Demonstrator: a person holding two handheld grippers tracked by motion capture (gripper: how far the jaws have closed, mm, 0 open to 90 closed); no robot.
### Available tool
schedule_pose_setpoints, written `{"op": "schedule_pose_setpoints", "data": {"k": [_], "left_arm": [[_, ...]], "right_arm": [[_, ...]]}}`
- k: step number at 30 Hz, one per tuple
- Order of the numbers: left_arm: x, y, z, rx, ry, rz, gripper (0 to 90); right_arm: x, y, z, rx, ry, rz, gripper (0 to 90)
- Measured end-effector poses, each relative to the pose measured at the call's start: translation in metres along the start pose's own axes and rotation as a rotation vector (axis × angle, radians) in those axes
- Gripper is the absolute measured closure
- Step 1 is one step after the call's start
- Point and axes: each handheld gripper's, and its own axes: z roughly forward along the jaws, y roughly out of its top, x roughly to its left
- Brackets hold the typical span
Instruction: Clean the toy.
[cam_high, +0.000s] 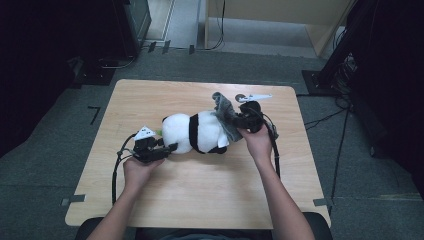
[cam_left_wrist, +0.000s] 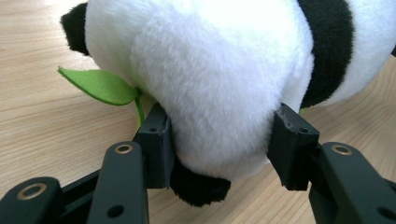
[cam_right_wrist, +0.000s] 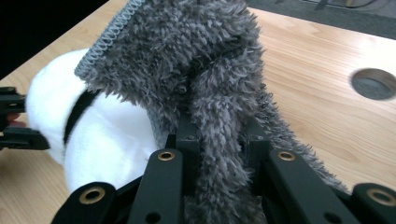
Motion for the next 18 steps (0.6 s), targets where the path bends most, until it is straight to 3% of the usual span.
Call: {"op": "schedule_pose_setpoints", "data": {"k": [4,9,14,18], "left_arm": [[0.0,-0.001,0.0,0.002,0.005,0.0,47.6],[0.0,-0.001,0.001,-0.006,0.002,-0.004,47.5],[0.0,-0.002,0.001,-0.011,0.001,-0.004,47.2],[0.001,-0.002,0.001,-0.009,0.0,-0.005,47.1]], "right_arm": [[0.009,0.001,0.009,0.007,-0.028,-0.039,75.6],[0.008,-0.001,0.012,0.019,-0.042,-0.043,75.5],[-0.004,-0.008,0.016,0.006,0.004,0.023,75.4],[-0.009,-0.013,0.018,0.014,0.001,0.044,75.5]]}}
